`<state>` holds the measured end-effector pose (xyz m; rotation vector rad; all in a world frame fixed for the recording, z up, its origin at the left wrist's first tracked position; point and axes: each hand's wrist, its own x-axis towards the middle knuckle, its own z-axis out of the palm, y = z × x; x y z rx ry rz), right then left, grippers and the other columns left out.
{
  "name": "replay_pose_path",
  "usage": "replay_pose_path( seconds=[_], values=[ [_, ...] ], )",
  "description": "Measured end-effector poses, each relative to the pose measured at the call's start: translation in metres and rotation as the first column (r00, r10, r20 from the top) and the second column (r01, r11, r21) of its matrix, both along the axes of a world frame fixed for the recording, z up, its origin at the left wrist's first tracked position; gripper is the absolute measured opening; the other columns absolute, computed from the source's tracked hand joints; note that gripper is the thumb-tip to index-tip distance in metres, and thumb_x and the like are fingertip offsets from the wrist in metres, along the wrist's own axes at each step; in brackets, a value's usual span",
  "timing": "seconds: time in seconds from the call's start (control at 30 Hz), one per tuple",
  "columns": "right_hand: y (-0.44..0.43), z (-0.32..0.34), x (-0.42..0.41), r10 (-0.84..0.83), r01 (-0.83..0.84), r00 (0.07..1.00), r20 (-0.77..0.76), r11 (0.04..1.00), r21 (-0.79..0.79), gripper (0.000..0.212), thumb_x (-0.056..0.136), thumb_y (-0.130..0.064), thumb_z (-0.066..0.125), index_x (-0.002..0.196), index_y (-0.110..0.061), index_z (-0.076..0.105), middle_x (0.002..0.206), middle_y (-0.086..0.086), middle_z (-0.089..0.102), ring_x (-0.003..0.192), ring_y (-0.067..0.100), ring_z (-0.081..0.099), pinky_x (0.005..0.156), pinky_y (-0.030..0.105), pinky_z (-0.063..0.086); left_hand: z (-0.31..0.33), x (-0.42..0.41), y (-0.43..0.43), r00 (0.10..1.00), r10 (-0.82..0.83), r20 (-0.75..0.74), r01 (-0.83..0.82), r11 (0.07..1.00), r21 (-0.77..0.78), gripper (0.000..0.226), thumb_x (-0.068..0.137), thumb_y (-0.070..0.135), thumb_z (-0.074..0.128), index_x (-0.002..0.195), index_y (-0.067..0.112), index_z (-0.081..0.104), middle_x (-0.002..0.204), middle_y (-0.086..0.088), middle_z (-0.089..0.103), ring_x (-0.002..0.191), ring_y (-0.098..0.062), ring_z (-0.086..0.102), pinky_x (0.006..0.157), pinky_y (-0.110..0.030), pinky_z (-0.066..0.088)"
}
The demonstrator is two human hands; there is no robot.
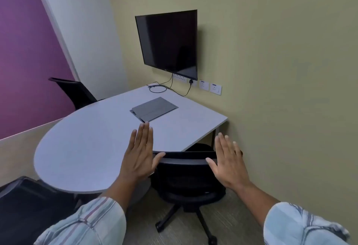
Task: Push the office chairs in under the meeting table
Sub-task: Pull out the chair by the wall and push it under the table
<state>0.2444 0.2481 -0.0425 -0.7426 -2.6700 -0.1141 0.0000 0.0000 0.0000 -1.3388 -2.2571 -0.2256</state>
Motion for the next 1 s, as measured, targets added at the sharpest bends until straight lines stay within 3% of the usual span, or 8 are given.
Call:
replay_pose_path(
  seconds=[0.2, 0.4, 0.5, 0.6, 0.77, 0.87, 0.93, 1.0],
  values=[
    [0.004, -0.023, 0.008, -0.005, 0.005, 0.999, 0.051, 1.0, -0.015, 0.09, 0.107, -0.073, 0.014, 0.169, -0.009, 0.004, 0.179, 0.016, 0.014, 0.165, 0.034, 0.015, 0.133, 0.056, 0.02, -0.036, 0.014, 0.015, 0.999, -0.012, 0.04, 0.017, 0.991, -0.132, 0.099, 0.109, 0.073, 0.028, 0.172, -0.001, 0.005, 0.183, -0.02, -0.004, 0.17, -0.034, -0.003, 0.137, -0.052, -0.001],
    [0.018, -0.022, 0.002, 0.04, -0.038, 0.997, 0.063, 0.999, -0.035, 0.096, 0.106, -0.077, 0.018, 0.17, -0.005, 0.007, 0.179, 0.017, 0.011, 0.166, 0.033, 0.011, 0.134, 0.056, 0.018, -0.05, 0.021, 0.027, 0.997, -0.018, 0.078, 0.034, 0.976, -0.214, 0.105, 0.107, 0.08, 0.027, 0.172, 0.001, 0.005, 0.183, -0.018, -0.004, 0.17, -0.032, -0.007, 0.136, -0.054, 0.003],
    [0.027, -0.019, -0.007, 0.055, -0.05, 0.994, 0.093, 0.997, -0.057, 0.097, 0.106, -0.077, 0.014, 0.17, -0.005, 0.008, 0.178, 0.017, 0.01, 0.166, 0.032, 0.01, 0.134, 0.055, 0.015, -0.05, 0.023, 0.036, 0.987, 0.008, 0.158, 0.031, 0.969, -0.244, 0.101, 0.108, 0.079, 0.021, 0.173, 0.005, 0.0, 0.182, -0.015, -0.009, 0.169, -0.03, -0.01, 0.136, -0.049, -0.005],
    [0.034, -0.021, -0.016, 0.065, -0.052, 0.991, 0.117, 0.992, -0.112, 0.1, 0.104, -0.079, 0.003, 0.169, -0.004, 0.016, 0.177, 0.017, 0.02, 0.165, 0.033, 0.017, 0.135, 0.054, 0.012, -0.052, 0.025, 0.048, 0.948, 0.08, 0.307, 0.027, 0.944, -0.328, 0.097, 0.105, 0.082, 0.009, 0.174, 0.015, -0.003, 0.182, -0.01, -0.008, 0.17, -0.028, -0.009, 0.134, -0.039, -0.015],
    [0.044, -0.024, -0.024, 0.058, -0.042, 0.989, 0.137, 0.992, -0.116, 0.102, 0.102, -0.077, -0.005, 0.162, -0.007, 0.041, 0.168, 0.014, 0.044, 0.157, 0.031, 0.036, 0.133, 0.054, 0.019, -0.048, 0.016, 0.055, 0.937, 0.062, 0.343, 0.058, 0.943, -0.327, 0.102, 0.1, 0.088, 0.009, 0.172, 0.019, 0.029, 0.171, -0.006, 0.042, 0.157, -0.028, 0.035, 0.134, -0.046, 0.013],
    [0.051, -0.027, -0.028, 0.088, -0.073, 0.988, 0.129, 0.99, -0.118, 0.098, 0.104, -0.076, 0.001, 0.154, -0.01, 0.053, 0.158, 0.009, 0.058, 0.148, 0.028, 0.049, 0.129, 0.054, 0.029, -0.051, 0.002, 0.061, 0.924, 0.082, 0.372, 0.043, 0.948, -0.316, 0.116, 0.09, 0.095, -0.005, 0.167, 0.021, 0.04, 0.161, -0.003, 0.055, 0.148, -0.025, 0.048, 0.131, -0.046, 0.024],
    [0.058, -0.027, -0.029, 0.113, -0.097, 0.986, 0.12, 0.986, -0.133, 0.097, 0.103, -0.077, 0.002, 0.149, -0.014, 0.058, 0.148, 0.004, 0.066, 0.139, 0.024, 0.058, 0.125, 0.052, 0.035, -0.053, -0.005, 0.068, 0.911, 0.102, 0.398, 0.028, 0.951, -0.308, 0.116, 0.09, 0.096, -0.004, 0.161, 0.022, 0.05, 0.154, -0.003, 0.062, 0.14, -0.026, 0.055, 0.127, -0.046, 0.032],
    [0.067, -0.026, -0.028, 0.133, -0.118, 0.986, 0.101, 0.984, -0.136, 0.095, 0.103, -0.077, 0.004, 0.144, -0.015, 0.064, 0.138, 0.002, 0.072, 0.13, 0.023, 0.064, 0.121, 0.051, 0.041, -0.054, -0.008, 0.076, 0.914, 0.102, 0.393, 0.022, 0.954, -0.298, 0.11, 0.09, 0.096, 0.0, 0.147, 0.025, 0.062, 0.135, 0.0, 0.072, 0.121, -0.024, 0.064, 0.114, -0.045, 0.045]
  ],
)
